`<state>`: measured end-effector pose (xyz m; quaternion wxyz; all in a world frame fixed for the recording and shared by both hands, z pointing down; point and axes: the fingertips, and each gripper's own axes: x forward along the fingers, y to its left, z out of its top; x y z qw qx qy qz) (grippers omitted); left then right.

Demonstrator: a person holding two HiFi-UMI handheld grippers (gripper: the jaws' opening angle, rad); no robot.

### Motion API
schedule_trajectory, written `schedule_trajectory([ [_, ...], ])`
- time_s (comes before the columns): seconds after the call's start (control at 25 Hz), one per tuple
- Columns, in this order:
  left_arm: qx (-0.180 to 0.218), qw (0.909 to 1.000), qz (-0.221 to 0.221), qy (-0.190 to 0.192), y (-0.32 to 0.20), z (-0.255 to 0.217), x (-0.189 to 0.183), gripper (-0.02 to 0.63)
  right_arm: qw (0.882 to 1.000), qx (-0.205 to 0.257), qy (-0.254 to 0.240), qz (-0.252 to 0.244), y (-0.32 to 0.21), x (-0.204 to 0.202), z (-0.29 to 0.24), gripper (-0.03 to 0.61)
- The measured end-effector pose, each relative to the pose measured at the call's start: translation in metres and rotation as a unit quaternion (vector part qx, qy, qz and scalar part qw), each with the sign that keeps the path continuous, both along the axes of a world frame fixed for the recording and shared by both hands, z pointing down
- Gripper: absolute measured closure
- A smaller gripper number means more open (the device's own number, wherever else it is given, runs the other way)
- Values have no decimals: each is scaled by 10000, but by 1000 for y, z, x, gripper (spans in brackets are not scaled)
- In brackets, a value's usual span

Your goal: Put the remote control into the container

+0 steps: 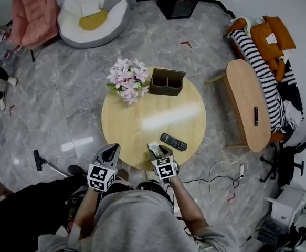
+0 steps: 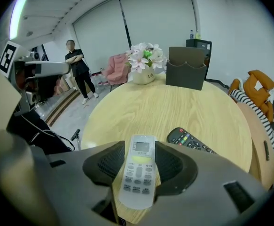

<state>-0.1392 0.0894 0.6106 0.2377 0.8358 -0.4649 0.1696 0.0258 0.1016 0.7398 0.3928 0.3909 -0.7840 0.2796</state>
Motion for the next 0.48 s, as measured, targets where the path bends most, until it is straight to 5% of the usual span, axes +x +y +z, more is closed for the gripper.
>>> schedule_trajectory([
  [0.48, -95, 9999, -36, 6, 6, 5, -12, 607, 9988, -320, 382, -22, 1, 1, 24, 359],
])
